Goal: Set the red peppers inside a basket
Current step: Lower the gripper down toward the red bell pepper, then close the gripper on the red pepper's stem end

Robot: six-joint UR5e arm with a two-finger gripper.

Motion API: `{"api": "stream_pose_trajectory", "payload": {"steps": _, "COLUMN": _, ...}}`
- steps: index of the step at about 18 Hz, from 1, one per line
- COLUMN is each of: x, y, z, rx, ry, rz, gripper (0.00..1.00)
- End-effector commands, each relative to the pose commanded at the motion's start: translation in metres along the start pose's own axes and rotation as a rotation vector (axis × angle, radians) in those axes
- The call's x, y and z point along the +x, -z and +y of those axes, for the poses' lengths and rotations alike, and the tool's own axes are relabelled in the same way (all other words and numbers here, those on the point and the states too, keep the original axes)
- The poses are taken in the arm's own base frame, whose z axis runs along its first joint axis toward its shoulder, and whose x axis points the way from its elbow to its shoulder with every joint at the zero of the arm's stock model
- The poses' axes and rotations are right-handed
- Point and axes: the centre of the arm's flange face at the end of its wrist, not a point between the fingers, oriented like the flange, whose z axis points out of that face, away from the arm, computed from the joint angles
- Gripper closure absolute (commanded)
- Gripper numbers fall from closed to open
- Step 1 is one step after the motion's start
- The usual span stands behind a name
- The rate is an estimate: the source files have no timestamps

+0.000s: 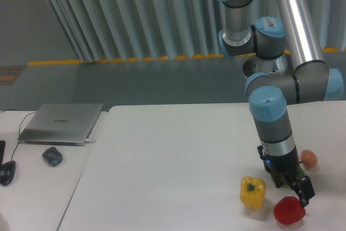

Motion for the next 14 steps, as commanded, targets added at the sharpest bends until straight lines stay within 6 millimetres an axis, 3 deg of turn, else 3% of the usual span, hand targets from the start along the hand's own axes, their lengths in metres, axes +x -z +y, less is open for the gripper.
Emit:
{"api": "stream_pose_trajectory", "payload": {"steps": 2, "x": 0.0073, "y": -0.0056, "z": -0.0034, "rx": -0.004, "ry": -0.011, "rz": 0.014, "gripper": 0.0}}
{"api": "stream_pose_trajectory", "payload": {"steps": 14, "x": 0.0015, "y": -0.0128, "z": -0.0077, "rx": 0.003, "ry": -0.007, "rz": -0.005, "gripper": 0.0}}
